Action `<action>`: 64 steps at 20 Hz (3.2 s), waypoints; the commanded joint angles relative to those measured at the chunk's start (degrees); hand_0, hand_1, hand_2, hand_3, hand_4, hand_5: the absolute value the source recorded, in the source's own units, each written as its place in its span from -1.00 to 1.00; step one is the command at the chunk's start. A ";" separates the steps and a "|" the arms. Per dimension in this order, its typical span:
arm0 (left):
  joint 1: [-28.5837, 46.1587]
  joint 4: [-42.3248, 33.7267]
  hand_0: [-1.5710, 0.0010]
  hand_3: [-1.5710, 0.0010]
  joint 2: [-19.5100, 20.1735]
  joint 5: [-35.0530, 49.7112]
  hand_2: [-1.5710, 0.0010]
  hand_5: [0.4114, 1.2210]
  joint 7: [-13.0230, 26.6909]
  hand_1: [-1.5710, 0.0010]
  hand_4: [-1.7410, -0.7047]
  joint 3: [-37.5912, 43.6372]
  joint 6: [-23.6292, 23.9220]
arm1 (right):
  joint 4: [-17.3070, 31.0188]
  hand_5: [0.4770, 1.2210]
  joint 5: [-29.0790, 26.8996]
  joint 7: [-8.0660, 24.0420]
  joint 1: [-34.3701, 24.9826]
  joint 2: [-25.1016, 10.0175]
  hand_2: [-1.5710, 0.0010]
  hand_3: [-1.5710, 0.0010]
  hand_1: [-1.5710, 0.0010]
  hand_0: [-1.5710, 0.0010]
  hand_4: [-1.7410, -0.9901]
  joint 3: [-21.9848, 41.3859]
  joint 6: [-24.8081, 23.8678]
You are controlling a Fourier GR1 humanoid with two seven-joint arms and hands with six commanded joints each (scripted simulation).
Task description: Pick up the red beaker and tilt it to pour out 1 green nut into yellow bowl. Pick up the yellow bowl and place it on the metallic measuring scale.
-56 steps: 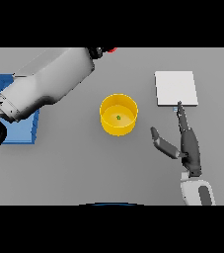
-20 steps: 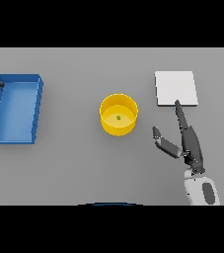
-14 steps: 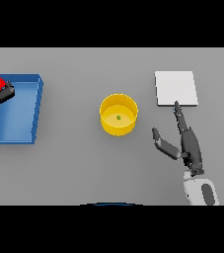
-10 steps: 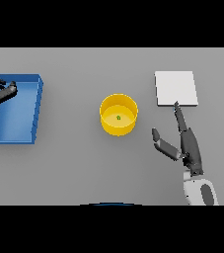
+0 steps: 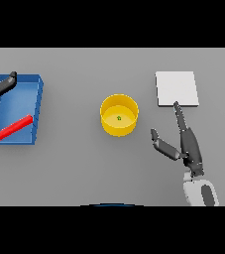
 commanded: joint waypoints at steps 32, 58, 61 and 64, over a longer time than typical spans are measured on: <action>-1.31 2.16 1.00 1.00 -1.46 -0.45 1.00 -0.21 -1.59 1.00 0.82 -0.65 -0.41 | 26.10 -0.46 23.99 -5.58 -39.73 -14.41 1.00 1.00 1.00 1.00 0.28 24.35 28.36; -0.79 0.10 1.00 1.00 0.12 0.41 1.00 -0.22 -1.04 1.00 0.81 0.10 -0.38 | 30.32 0.93 24.96 -2.90 -44.62 -14.23 -0.77 -0.49 -0.85 -0.85 -0.90 29.60 37.31; -0.29 -0.10 1.00 1.00 0.29 0.10 1.00 -0.23 -1.12 1.00 0.81 -0.01 0.10 | 28.94 0.96 24.15 -2.94 -44.52 -15.37 -0.85 -0.52 -0.92 -0.93 -0.95 29.22 37.57; -0.25 0.30 1.00 1.00 0.02 0.14 1.00 -0.23 -1.12 1.00 0.81 -0.07 0.05 | 25.98 0.98 22.50 -2.04 -45.12 -16.45 -0.87 -0.61 -0.96 -0.96 -0.97 27.87 38.87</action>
